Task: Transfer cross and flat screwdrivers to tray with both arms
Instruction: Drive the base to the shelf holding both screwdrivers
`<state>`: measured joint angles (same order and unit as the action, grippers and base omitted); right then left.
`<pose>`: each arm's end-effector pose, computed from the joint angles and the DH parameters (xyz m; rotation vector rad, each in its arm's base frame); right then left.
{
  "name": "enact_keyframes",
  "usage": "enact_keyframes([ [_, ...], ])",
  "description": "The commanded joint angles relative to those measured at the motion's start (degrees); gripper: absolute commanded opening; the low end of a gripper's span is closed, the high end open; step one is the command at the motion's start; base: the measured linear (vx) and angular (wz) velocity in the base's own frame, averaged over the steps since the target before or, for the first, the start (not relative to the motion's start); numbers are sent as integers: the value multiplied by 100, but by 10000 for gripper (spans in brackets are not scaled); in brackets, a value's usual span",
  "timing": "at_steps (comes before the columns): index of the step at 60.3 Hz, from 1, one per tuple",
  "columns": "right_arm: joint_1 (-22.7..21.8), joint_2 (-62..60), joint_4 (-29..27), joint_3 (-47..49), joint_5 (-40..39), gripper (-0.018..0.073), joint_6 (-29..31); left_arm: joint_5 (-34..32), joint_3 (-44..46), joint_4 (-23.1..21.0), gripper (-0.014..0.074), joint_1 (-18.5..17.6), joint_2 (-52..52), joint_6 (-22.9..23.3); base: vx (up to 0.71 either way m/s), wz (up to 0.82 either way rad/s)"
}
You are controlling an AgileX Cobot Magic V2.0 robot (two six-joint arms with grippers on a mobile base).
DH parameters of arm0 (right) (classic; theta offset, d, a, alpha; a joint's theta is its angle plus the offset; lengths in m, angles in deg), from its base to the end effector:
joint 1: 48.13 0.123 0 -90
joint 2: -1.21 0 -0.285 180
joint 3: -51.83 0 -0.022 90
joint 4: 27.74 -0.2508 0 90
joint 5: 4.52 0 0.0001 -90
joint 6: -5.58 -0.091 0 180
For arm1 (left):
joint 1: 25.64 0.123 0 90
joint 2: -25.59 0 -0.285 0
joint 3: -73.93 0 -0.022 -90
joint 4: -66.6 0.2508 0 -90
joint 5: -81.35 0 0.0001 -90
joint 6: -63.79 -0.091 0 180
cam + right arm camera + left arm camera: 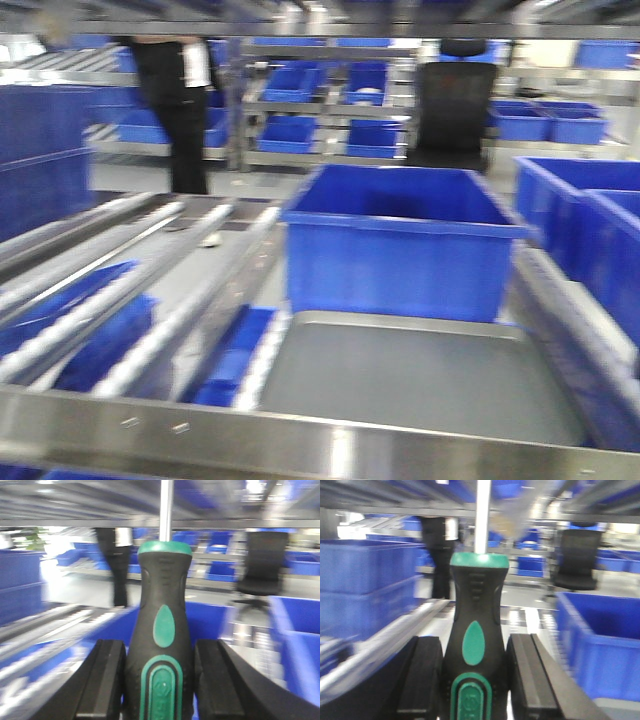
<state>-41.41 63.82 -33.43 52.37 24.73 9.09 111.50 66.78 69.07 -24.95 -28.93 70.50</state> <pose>0.1693 0.0244 0.5110 -0.1109 1.5898 0.1498 0.1358 0.0036 0.4905 -0.0904 1.5997 -0.0353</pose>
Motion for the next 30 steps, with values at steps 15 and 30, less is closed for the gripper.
enact_keyframes([
  [15,-5,-73,-3,159,-562,-8,31,-541,180,-27,0,-25,21,59,10,-44],
  [30,-5,-74,-3,159,-555,-8,31,-541,180,-27,0,-25,21,59,3,-30],
])
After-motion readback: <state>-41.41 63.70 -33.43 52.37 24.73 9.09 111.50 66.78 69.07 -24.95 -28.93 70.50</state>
